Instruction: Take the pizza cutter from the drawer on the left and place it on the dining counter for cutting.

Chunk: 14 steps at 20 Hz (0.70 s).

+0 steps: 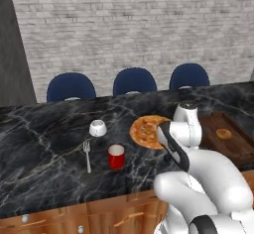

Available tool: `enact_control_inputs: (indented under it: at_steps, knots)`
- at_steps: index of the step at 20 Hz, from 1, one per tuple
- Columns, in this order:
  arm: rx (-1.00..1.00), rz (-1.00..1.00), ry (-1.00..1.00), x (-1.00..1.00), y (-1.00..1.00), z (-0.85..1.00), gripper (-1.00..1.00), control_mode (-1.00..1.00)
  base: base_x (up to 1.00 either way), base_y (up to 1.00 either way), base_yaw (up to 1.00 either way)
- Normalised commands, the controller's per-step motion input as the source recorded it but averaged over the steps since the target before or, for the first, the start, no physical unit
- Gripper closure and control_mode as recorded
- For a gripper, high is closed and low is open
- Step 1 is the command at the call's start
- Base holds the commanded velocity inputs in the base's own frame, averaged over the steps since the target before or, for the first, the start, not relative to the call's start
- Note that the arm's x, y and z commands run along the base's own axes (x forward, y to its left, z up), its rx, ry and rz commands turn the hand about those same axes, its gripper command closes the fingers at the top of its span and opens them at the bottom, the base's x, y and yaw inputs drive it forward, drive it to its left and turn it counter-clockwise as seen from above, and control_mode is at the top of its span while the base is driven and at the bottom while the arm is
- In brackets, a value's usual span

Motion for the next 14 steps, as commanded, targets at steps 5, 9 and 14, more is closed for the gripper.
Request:
enact_control_inputs:
  at_steps: [5,9,14]
  knots:
    - [0.0,-0.03,0.0,0.38,-0.06,-0.44,1.0,-1.0,0.0,0.0,0.0]
    - [0.0,-0.03,0.01,0.14,-0.08,-0.52,1.0,-1.0,0.0,0.0,0.0]
    - [0.0,-0.04,0.04,0.06,0.0,-0.34,1.0,-1.0,0.0,0.0,0.0]
